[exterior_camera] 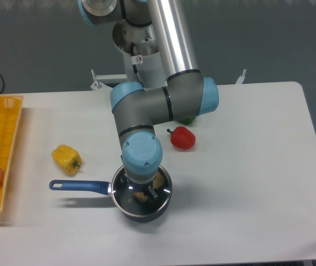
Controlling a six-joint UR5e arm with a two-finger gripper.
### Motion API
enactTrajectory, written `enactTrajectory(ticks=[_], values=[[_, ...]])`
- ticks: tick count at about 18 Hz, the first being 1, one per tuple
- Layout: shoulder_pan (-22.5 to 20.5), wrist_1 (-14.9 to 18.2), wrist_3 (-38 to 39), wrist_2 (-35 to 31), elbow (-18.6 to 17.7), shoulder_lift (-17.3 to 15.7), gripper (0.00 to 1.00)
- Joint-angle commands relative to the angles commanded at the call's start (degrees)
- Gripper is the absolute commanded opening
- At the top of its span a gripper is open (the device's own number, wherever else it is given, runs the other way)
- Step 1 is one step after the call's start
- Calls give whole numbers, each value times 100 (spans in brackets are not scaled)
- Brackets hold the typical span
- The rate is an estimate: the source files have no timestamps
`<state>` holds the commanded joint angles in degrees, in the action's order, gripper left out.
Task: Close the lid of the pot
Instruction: 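Open the gripper and lift it away from the lid knob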
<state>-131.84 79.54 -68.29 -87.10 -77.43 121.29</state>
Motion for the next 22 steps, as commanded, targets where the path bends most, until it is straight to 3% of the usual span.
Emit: enactTrajectory(ticks=[1, 3, 6, 10, 13, 19, 22], values=[[9, -17, -35, 0, -35, -61, 100], [0, -114, -44, -52, -184, -263, 100], [-26, -535, -44, -368, -378, -579, 100], [-175, -580, -122, -721, -527, -887, 100], [-588, -571, -929, -694, -624, -1063, 100], [-1624, -536, -2477, -440, -642, -1073, 100], [-2055, -563, -3643, -352, -642, -1011, 100]])
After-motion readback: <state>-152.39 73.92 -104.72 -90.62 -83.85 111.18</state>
